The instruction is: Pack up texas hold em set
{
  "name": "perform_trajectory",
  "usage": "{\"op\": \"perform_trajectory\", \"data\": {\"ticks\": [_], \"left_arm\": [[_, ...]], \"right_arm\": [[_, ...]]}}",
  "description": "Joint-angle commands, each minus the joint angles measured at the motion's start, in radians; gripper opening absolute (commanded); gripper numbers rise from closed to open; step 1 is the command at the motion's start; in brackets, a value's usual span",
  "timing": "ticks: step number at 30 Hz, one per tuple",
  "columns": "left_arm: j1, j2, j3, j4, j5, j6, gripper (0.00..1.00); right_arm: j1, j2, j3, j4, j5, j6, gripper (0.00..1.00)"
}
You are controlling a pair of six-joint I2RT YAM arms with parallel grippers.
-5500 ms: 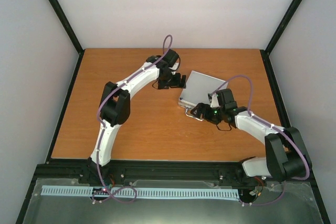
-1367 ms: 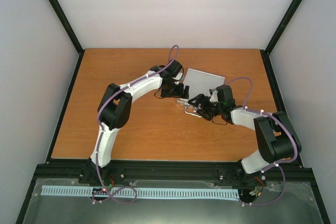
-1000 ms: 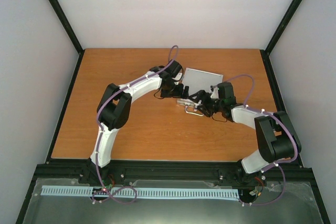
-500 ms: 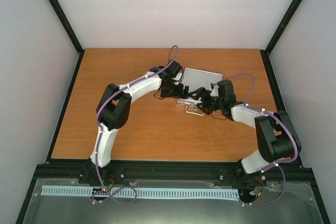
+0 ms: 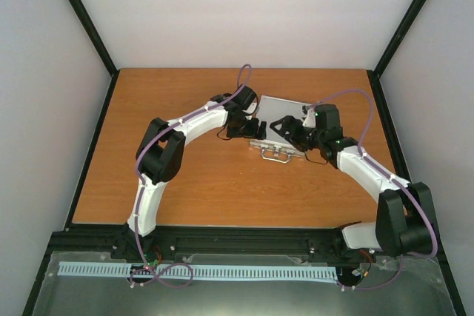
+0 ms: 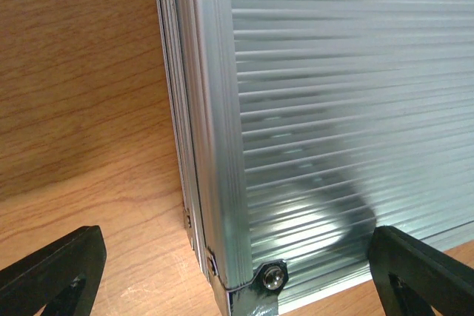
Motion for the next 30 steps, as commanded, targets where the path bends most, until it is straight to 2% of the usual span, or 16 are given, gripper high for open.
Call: {"op": "perform_trajectory", "data": {"ticks": [1, 3, 5, 6, 7, 12, 25, 30], "left_arm": [[-0.008, 0.037, -0.041, -0.164, -0.062, 0.049, 1.00], [-0.008, 0.030, -0.042, -0.163, -0.064, 0.052, 1.00], [-0.008, 0.025, -0.042, -0.165, -0.066, 0.053, 1.00], [-0.008, 0.024, -0.043, -0.167, -0.066, 0.053, 1.00], [-0.008, 0.021, -0.046, -0.165, -0.067, 0.054, 1.00], [-0.008, 0.014, -0.061, -0.163, -0.068, 0.054, 1.00], [-0.008, 0.014, -0.064, -0.174, -0.072, 0.049, 1.00], [-0.008, 0.019, -0.072, -0.173, -0.072, 0.051, 1.00]], "right_arm": [[0.005, -0.048, 0.022, -0.212, 0.053, -0.141, 0.84], [0.019, -0.070, 0.014, -0.275, 0.087, -0.188, 0.67], [0.038, -0.085, 0.005, -0.335, 0.128, -0.237, 0.27], [0.048, -0.090, -0.001, -0.356, 0.145, -0.257, 0.11], [0.062, -0.093, -0.007, -0.373, 0.166, -0.272, 0.04], [0.153, -0.072, -0.017, -0.382, 0.296, -0.299, 0.03], [0.250, 0.084, -0.087, -0.120, 0.551, -0.163, 0.03], [0.281, 0.072, -0.111, -0.047, 0.616, -0.128, 0.03]]}}
